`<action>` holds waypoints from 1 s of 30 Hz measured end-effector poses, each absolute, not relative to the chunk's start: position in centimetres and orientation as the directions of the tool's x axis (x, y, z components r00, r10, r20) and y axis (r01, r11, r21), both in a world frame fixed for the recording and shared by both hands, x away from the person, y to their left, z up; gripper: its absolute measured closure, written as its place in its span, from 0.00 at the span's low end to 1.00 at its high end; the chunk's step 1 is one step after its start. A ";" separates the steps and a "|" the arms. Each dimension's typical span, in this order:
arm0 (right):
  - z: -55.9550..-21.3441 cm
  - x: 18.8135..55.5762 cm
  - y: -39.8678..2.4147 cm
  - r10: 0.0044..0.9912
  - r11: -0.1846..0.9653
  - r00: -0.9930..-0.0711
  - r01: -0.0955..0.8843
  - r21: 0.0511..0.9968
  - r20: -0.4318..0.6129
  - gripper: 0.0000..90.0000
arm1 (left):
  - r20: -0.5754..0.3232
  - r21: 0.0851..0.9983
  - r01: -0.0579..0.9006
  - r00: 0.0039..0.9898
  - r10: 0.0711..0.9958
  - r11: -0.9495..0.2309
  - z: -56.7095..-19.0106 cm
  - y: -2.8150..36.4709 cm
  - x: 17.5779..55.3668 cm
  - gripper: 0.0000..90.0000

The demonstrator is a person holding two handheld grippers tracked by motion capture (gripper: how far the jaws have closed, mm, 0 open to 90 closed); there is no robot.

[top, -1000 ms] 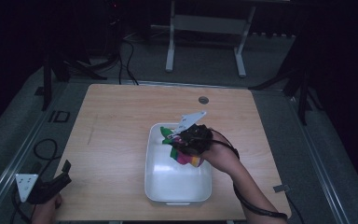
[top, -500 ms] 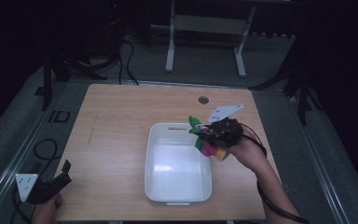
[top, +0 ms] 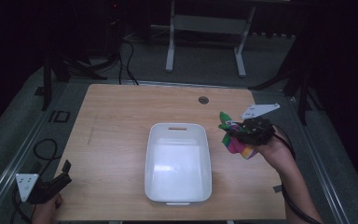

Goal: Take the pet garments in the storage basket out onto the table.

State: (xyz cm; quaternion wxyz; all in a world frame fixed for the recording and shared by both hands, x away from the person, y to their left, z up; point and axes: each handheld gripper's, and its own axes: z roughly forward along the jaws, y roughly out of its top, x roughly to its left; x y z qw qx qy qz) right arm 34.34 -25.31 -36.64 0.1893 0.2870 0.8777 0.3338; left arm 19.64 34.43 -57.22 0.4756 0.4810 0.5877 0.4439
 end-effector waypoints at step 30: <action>-46.9 38.7 -28.1 0.728 0.570 -0.681 0.545 0.614 -0.071 0.76 | -0.126 0.980 0.143 -0.082 0.989 0.137 -57.2 34.4 19.6 0.02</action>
